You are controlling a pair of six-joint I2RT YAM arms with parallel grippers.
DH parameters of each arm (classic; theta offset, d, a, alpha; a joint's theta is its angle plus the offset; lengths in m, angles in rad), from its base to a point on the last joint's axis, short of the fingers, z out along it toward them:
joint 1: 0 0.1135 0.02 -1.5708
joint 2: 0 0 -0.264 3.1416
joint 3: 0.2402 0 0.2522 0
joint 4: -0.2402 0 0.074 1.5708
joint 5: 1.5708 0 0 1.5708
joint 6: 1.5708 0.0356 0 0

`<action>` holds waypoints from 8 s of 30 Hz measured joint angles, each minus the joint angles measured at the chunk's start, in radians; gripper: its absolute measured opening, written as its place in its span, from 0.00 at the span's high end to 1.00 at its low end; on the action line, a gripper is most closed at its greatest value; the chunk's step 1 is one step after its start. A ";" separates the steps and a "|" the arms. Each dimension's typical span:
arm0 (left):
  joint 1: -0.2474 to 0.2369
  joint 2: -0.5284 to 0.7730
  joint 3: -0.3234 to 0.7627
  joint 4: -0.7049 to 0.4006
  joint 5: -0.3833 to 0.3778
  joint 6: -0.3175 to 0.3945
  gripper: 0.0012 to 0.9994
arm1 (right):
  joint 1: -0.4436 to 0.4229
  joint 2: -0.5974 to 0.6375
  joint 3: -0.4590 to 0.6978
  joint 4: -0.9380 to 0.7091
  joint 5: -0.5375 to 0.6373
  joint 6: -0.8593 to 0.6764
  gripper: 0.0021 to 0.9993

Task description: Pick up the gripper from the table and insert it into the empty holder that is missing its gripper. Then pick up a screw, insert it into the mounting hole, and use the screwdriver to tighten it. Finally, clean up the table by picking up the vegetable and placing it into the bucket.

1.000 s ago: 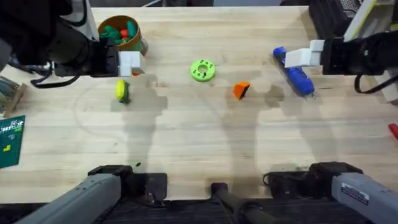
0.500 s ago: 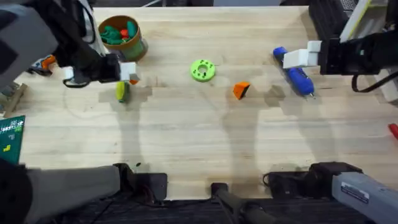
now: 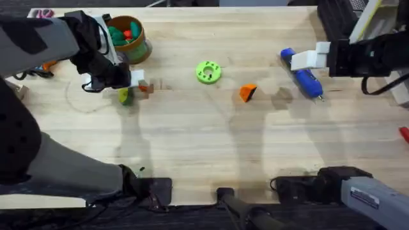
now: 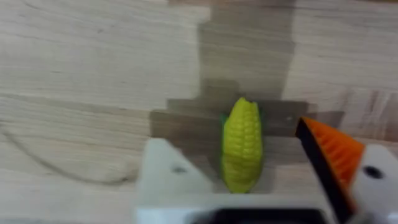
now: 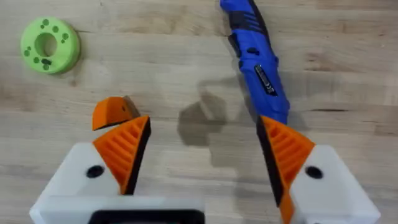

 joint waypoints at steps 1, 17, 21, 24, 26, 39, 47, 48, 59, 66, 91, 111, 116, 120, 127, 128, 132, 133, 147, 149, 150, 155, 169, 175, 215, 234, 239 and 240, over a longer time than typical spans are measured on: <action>0.000 0.001 0.001 -0.003 0.012 0.000 0.23 | 0.000 0.000 0.000 0.000 0.000 0.000 0.01; 0.004 0.007 0.012 -0.033 0.010 -0.004 0.22 | 0.000 0.000 0.000 -0.001 0.000 0.000 0.01; 0.010 -0.004 0.013 -0.065 -0.004 -0.024 0.02 | 0.000 0.000 0.000 -0.001 0.000 0.000 0.01; 0.002 -0.050 0.005 -0.106 -0.005 -0.027 0.01 | 0.000 0.000 0.000 -0.001 0.000 0.000 0.01; -0.002 -0.118 0.003 -0.125 0.008 -0.028 0.01 | 0.000 0.000 0.000 -0.001 0.000 0.000 0.01; -0.002 -0.635 0.003 -0.138 0.361 -0.070 0.01 | 0.000 0.000 0.000 -0.001 0.000 0.000 0.01; -0.002 -0.741 0.003 -0.148 0.460 -0.220 0.01 | 0.000 0.000 0.000 -0.001 0.000 0.000 0.01; -0.002 -0.741 0.003 -0.146 0.463 -0.231 0.01 | 0.000 0.000 0.000 -0.001 0.000 0.000 0.01; -0.055 -0.878 -0.283 0.328 0.458 -0.255 0.01 | 0.000 0.000 0.000 -0.001 0.000 0.000 0.01; -0.086 -1.196 -0.683 0.645 0.458 -0.255 0.01 | 0.000 0.000 0.000 -0.001 0.000 0.000 0.01; -0.199 -1.692 -1.020 0.663 0.671 -0.003 0.01 | 0.000 0.000 0.000 -0.001 0.000 0.000 0.01; -0.213 -1.692 -1.020 0.661 0.704 0.028 0.01 | 0.000 0.000 0.000 -0.001 0.000 0.000 0.01; -0.213 -1.692 -1.020 0.661 0.704 0.028 0.01 | 0.000 0.000 0.000 -0.001 0.000 0.000 0.01; -0.213 -1.692 -1.020 0.661 0.703 0.023 0.01 | 0.000 0.000 0.000 -0.001 0.000 0.000 0.01; -0.213 -1.692 -1.020 0.661 0.701 -0.068 0.01 | 0.000 0.000 0.000 -0.001 0.000 0.000 0.01; -0.213 -1.692 -1.020 0.661 0.700 -0.075 0.01 | 0.000 0.000 0.000 -0.004 -0.001 0.000 0.01; -0.213 -1.692 -1.020 0.661 0.700 -0.083 0.01 | 0.001 0.000 0.000 -0.006 -0.023 -0.005 0.01; -0.213 -1.692 -1.020 0.661 0.700 -0.083 0.01 | 0.006 0.000 0.000 -0.006 -0.027 -0.013 0.01; -0.213 -1.692 -1.020 0.661 0.700 -0.083 0.01 | 0.381 0.176 0.089 -0.078 -0.041 -0.098 0.01; -0.213 -1.692 -1.020 0.661 0.700 -0.083 0.01 | 0.431 0.204 0.092 -0.089 -0.045 -0.110 0.01; -0.213 -1.692 -1.020 0.661 0.700 -0.083 0.01 | 0.451 0.219 0.092 -0.093 -0.047 -0.115 0.01; -0.213 -1.692 -1.020 0.661 0.700 -0.083 0.01 | 0.489 0.312 0.092 -0.084 -0.048 -0.127 0.01; -0.213 -1.692 -1.020 0.661 0.700 -0.083 0.01 | 0.490 0.425 0.093 -0.003 0.052 -0.128 0.01; -0.213 -1.692 -1.020 0.661 0.700 -0.083 0.01 | 0.490 0.425 0.093 0.018 0.058 -0.128 0.01; -0.213 -1.692 -1.020 0.657 0.737 -0.083 0.01 | 0.348 0.454 0.306 -0.055 -0.577 -0.134 0.99; -0.213 -1.692 -1.020 0.644 0.852 -0.083 0.01 | 0.334 0.554 -0.069 0.572 -1.288 0.140 0.99; -0.213 -1.692 -1.020 0.640 0.880 -0.083 0.01 | 0.408 0.615 -0.070 0.744 -1.363 0.304 0.99; -0.213 -1.692 -1.020 0.640 0.885 -0.083 0.01 | 0.423 0.622 -0.070 0.777 -1.374 0.335 0.99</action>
